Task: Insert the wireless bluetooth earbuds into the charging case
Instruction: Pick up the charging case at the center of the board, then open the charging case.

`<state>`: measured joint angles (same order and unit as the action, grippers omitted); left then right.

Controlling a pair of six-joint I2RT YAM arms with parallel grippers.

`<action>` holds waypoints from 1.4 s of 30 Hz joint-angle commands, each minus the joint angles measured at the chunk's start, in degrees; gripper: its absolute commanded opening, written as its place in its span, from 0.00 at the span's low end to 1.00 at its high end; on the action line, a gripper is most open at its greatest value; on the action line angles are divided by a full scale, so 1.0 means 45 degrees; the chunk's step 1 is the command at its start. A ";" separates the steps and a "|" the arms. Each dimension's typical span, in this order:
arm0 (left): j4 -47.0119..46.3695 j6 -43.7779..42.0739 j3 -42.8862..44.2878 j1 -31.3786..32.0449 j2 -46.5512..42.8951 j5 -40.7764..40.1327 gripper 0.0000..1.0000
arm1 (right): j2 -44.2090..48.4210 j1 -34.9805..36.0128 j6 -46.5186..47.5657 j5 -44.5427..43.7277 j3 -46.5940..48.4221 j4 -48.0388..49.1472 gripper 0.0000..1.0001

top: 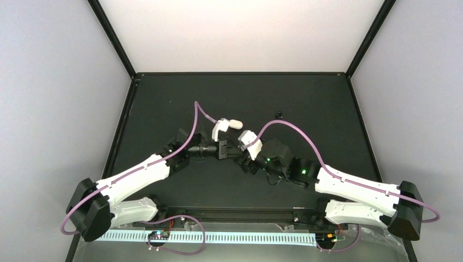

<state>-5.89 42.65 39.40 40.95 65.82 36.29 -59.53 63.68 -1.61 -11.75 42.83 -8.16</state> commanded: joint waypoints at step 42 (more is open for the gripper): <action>-1.1641 -0.4372 -0.2517 -0.0173 -0.5446 0.2455 0.02 | 0.1357 -0.0031 -0.0052 0.6085 0.6812 -0.4414 0.82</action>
<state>-52.36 24.43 24.95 39.86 40.64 44.34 -51.24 63.61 -5.54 12.10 68.14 -21.06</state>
